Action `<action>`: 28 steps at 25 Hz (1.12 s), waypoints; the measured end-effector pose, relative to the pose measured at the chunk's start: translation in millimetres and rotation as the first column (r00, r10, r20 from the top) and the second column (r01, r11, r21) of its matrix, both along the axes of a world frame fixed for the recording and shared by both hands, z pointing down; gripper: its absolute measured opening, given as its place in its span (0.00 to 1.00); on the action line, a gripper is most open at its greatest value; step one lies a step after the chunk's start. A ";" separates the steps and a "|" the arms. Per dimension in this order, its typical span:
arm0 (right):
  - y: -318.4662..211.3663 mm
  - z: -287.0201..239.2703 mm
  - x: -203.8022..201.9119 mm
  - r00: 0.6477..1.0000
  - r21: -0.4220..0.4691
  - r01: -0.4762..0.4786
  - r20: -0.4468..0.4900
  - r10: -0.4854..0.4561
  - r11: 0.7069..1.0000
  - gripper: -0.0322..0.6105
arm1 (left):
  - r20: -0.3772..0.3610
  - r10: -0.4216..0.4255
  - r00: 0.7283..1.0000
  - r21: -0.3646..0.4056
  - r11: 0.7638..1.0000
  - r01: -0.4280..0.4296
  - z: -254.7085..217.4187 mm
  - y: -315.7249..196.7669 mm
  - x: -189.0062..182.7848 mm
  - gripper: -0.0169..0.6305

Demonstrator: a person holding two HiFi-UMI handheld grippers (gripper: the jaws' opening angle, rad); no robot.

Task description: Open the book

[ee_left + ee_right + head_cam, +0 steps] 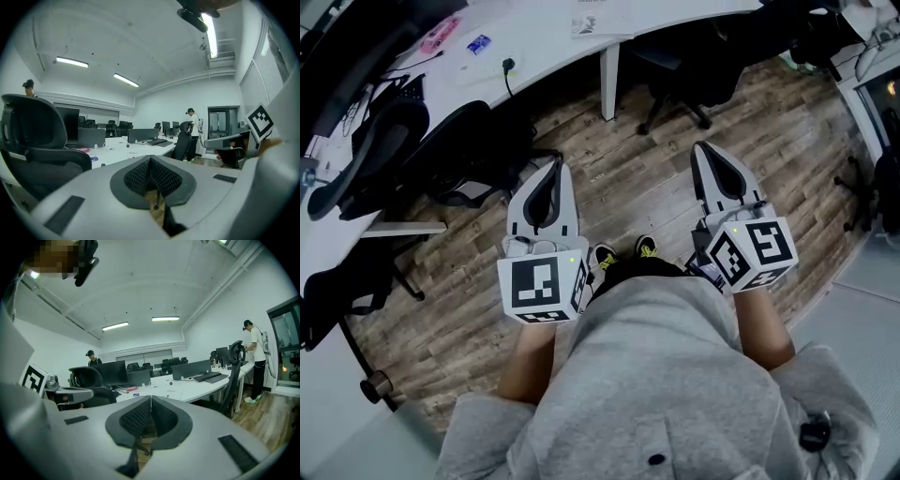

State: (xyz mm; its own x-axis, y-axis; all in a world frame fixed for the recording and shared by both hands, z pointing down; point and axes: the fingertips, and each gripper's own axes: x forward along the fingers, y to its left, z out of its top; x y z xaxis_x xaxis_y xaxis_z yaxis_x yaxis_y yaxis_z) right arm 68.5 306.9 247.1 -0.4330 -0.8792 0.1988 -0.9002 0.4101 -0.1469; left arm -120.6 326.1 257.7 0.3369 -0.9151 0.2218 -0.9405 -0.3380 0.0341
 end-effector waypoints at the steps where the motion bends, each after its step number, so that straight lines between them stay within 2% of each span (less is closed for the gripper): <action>1: 1.4 0.2 -1.9 1.000 0.004 -0.005 -0.007 0.005 1.000 0.09 | 0.000 0.001 1.000 0.002 1.000 -0.001 -0.3 1.3 -1.4 0.04; 16: -13.3 -10.6 -16.3 1.000 0.042 0.001 0.012 -0.001 0.999 0.09 | -0.007 0.011 1.000 0.010 1.000 -0.011 -2.7 -4.9 -1.6 0.04; 28: -67.4 2.7 -8.7 0.999 0.018 0.030 -0.025 -0.030 0.999 0.09 | -0.007 0.000 1.000 -0.005 1.000 0.000 3.0 -57.9 5.4 0.04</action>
State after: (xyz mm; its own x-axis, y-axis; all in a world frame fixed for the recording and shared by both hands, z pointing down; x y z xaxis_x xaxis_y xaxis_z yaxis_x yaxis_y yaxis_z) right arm 59.8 239.5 249.8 -0.4544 -0.8695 0.1937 -0.8907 0.4393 -0.1172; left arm -115.1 268.2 260.7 0.3385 -0.9139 0.2239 -0.9402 -0.3380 0.0419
